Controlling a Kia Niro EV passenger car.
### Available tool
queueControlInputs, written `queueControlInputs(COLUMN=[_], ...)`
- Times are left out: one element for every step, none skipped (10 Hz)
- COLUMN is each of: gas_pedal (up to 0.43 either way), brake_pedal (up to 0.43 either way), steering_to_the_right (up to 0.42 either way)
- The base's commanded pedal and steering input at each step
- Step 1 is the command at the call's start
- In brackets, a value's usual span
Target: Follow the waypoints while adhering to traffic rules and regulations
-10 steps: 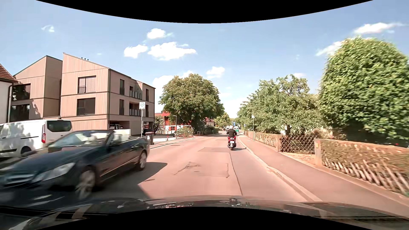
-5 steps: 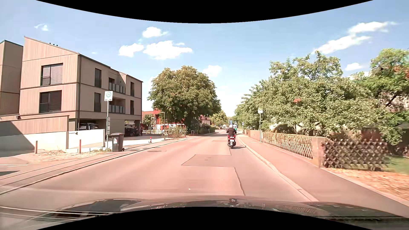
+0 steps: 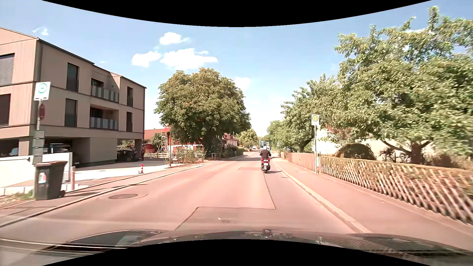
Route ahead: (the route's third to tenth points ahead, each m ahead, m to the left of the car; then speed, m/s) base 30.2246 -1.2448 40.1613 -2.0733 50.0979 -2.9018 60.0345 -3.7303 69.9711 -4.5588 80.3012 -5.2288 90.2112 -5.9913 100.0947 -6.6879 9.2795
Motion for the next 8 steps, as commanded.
queueControlInputs(gas_pedal=[0.098,0.098,0.098,0.110,0.118,0.130,0.138,0.138], brake_pedal=[0.012,0.012,0.012,0.012,0.012,0.012,0.012,0.012], steering_to_the_right=[0.016,0.013,0.014,0.013,0.014,0.014,0.014,0.013])
